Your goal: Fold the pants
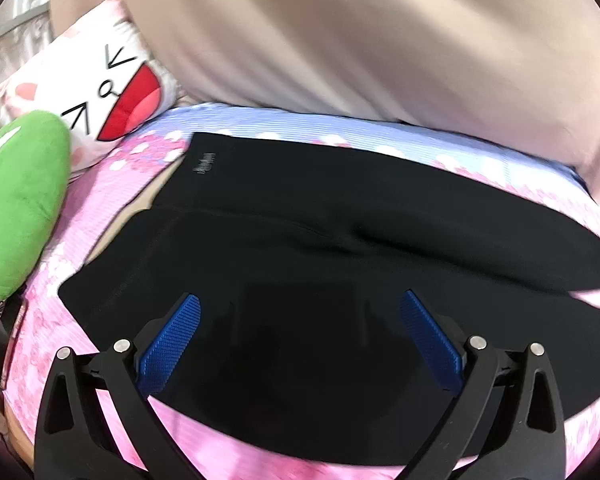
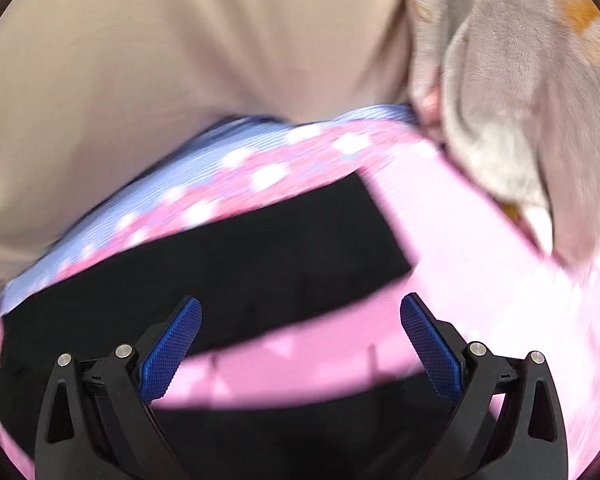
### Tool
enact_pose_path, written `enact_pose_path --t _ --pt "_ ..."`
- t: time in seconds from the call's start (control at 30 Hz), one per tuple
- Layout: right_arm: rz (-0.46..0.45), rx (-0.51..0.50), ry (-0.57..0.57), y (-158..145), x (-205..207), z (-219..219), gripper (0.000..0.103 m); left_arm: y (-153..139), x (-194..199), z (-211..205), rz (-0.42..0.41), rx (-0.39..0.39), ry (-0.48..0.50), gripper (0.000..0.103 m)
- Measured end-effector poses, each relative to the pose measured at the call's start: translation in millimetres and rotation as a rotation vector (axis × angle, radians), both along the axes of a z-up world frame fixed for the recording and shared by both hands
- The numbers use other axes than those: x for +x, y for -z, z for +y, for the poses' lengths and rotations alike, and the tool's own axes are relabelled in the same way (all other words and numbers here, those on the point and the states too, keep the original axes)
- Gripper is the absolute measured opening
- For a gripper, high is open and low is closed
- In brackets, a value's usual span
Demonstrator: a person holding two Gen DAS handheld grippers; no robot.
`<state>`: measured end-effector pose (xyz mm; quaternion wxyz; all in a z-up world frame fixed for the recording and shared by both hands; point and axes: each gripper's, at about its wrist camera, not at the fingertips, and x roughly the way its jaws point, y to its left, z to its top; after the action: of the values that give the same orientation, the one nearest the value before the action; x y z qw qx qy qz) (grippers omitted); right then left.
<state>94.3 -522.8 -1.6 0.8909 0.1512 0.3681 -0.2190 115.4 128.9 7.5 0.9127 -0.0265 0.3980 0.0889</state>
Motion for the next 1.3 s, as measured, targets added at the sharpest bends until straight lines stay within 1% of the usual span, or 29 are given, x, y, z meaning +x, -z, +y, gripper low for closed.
enact_pose_path --t 0.07,0.1,0.17,0.23,0.3,0.33,0.37,0.4,0.43,0.47,0.5,0.53,0.57,0.67,0.73,0.87,0.9,0.93,0.97,1.0,1.03,1.07,1.1,1.2,1.27,1.3 --pt "0.024 -0.015 0.0 3.5 22.2 -19.7 0.098 -0.6 11.5 15.8 0.002 0.036 -0.042 0.098" --pt "0.052 -0.022 0.002 7.9 37.7 -31.0 0.097 -1.3 16.0 21.4 -0.002 0.054 -0.055 0.098" --pt "0.081 -0.022 0.005 14.6 58.0 -45.3 0.09 -2.0 27.0 31.3 -0.002 0.079 -0.074 0.098" --pt "0.108 -0.038 0.003 21.5 77.5 -54.1 0.088 -2.4 41.6 44.1 -0.001 0.082 -0.088 0.098" --pt "0.139 -0.035 -0.001 30.4 94.4 -60.1 0.081 -2.5 55.4 54.9 -0.001 0.089 -0.102 0.098" --pt "0.156 -0.03 -0.005 35.2 100.8 -62.4 0.075 -2.6 63.5 61.0 -0.002 0.093 -0.111 0.098" --pt "0.157 -0.04 -0.006 36.6 103.9 -60.8 0.072 -3.5 70.7 66.5 -0.004 0.098 -0.12 0.098" --pt "0.145 -0.055 -0.012 35.6 106.3 -59.3 0.067 -4.4 81.9 75.5 -0.006 0.097 -0.128 0.098" --pt "0.143 -0.053 -0.02 35.3 108.2 -58.6 0.058 -4.6 93.9 85.2 0.003 0.09 -0.135 0.098" --pt "0.138 -0.052 -0.025 33.5 109.2 -57.4 0.034 -4.3 102.6 92.0 0.015 0.079 -0.138 0.098" --pt "0.118 -0.034 -0.043 31.1 108.6 -56.3 0.021 -4.3 116.6 104.1 0.031 0.054 -0.141 0.098" --pt "0.104 0.01 -0.062 29.6 107.7 -55.9 0.012 -4.1 129.0 115.8 0.037 0.039 -0.158 0.098" --pt "0.096 0.006 -0.054 27.2 106.1 -53.8 0.012 -3.9 141.7 128.9 0.036 0.026 -0.18 0.098" --pt "0.086 -0.059 -0.059 19.7 101.4 -41.0 0.011 0.5 177.1 154.2 0.04 0.028 -0.203 0.098" --pt "0.075 -0.076 -0.057 15.4 97.6 -35.7 0.011 7.4 200.7 164.0 0.075 0.055 -0.227 0.098" --pt "0.083 -0.083 -0.036 9.7 92.5 -35.6 0.011 31.4 245.1 175.3 0.137 0.031 -0.213 0.098" --pt "0.087 -0.082 -0.03 6.3 93.9 -34.0 0.011 41.7 256.6 178.1 0.164 0.02 -0.212 0.095" --pt "0.087 -0.081 -0.028 6.6 95.6 -30.3 0.011 47.3 262.0 179.3 0.172 0.002 -0.201 0.088" --pt "0.086 -0.082 -0.027 4.6 96.2 -29.2 0.011 51.0 264.4 179.1 0.177 -0.012 -0.185 0.056" --pt "0.086 -0.086 -0.025 2.3 96.9 -27.6 0.011 56.3 267.9 180.0 0.206 -0.054 -0.159 0.028" --pt "0.084 -0.088 -0.028 -0.8 96.4 -26.1 0.011 55.9 267.3 181.3 0.21 -0.07 -0.16 0.027" --pt "0.077 -0.094 -0.027 -3.2 97.7 -24.6 0.011 49.4 262.2 182.7 0.185 -0.093 -0.15 0.022" --pt "0.066 -0.1 -0.03 -7.9 97.3 -21.5 0.011 42.4 256.8 182.7 0.163 -0.105 -0.139 0.022" --pt "0.01 -0.113 -0.044 -28.4 82.6 -12.4 0.011 2.8 221.6 177.8 0.06 -0.1 -0.102 0.021" --pt "-0.027 -0.117 -0.059 -42.0 70.4 -6.5 0.011 -31.2 184.7 174.8 -0.011 -0.105 -0.065 0.021" --pt "-0.053 -0.122 -0.072 -51.4 59.7 -1.1 0.011 -43.7 166.3 172.8 -0.038 -0.107 -0.052 0.021"
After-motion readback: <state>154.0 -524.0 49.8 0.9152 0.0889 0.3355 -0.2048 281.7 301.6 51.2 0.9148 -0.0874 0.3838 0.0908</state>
